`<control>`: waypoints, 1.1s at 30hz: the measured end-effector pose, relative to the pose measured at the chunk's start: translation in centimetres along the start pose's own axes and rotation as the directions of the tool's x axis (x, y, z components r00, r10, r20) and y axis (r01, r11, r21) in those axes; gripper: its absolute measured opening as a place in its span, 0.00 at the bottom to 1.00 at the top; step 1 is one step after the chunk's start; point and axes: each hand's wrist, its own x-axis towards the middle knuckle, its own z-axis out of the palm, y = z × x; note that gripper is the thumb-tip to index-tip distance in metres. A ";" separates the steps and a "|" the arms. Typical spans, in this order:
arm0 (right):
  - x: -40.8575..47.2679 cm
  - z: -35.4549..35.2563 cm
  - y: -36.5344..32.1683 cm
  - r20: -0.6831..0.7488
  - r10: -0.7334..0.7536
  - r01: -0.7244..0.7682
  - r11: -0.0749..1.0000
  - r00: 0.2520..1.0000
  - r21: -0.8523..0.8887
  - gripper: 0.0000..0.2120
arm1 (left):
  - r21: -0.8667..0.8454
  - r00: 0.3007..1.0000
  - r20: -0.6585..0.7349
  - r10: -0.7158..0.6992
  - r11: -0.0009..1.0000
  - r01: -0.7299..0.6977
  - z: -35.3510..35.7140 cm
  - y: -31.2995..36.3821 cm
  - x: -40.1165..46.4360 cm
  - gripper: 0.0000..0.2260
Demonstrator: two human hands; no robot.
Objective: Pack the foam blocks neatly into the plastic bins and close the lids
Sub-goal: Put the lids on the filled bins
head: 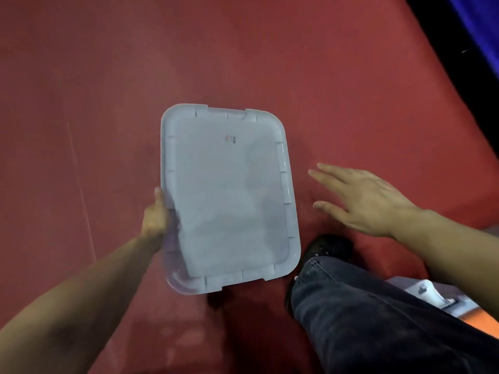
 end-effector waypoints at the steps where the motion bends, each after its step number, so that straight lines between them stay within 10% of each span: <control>1: -0.6 -0.7 0.1 -0.021 0.015 -0.015 1.000 1.000 0.008 0.38 | 0.007 0.998 0.030 0.053 0.999 -0.054 0.8 1.9 -0.8 0.39; 7: -5.8 -4.9 0.3 -0.115 0.136 -0.134 0.991 0.984 0.026 0.35 | 0.061 0.919 0.211 0.334 0.934 -0.353 5.1 11.3 -6.2 0.39; 16: -19.8 -7.4 3.2 -0.314 0.408 -0.365 0.912 0.858 0.187 0.40 | 0.068 0.481 0.352 0.803 0.491 -0.868 10.8 19.8 -20.8 0.31; 22: -35.2 -7.6 4.1 -0.409 0.715 -0.445 0.684 0.568 0.578 0.35 | -0.172 0.023 0.403 0.915 0.101 -0.980 14.8 21.9 -38.2 0.24; 33: -60.2 0.8 -1.3 -0.264 0.964 -0.250 0.249 -0.029 0.936 0.42 | -0.205 -0.437 0.624 0.648 -0.404 -0.892 22.9 9.6 -61.7 0.25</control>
